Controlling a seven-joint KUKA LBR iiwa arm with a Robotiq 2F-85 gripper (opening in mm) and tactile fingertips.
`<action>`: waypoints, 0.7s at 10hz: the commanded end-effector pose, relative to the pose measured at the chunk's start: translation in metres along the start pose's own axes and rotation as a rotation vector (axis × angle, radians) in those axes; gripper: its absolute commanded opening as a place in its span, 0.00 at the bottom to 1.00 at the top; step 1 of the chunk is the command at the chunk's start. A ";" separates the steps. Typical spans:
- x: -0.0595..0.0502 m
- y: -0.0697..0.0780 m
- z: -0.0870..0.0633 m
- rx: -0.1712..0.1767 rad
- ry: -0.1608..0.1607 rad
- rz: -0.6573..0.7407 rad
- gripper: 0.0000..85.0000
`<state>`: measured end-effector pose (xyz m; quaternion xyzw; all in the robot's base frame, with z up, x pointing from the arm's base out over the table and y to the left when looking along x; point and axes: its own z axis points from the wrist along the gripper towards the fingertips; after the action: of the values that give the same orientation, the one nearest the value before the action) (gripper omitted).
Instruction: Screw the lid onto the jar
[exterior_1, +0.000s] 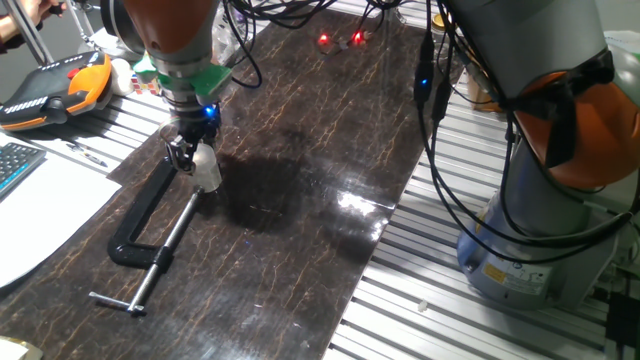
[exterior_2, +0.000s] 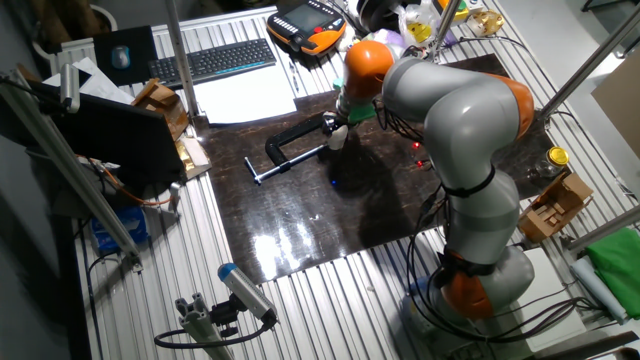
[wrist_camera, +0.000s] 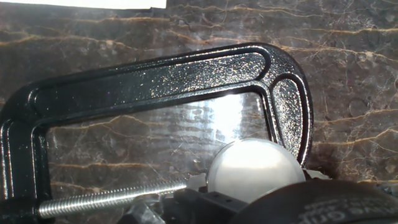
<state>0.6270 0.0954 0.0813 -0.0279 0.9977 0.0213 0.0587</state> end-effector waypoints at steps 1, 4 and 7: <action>0.000 0.000 0.000 0.000 0.001 0.003 0.84; 0.000 0.000 0.000 0.007 0.001 0.077 0.84; 0.000 0.000 0.000 0.015 -0.001 0.168 0.84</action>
<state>0.6267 0.0954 0.0817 0.0598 0.9964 0.0186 0.0575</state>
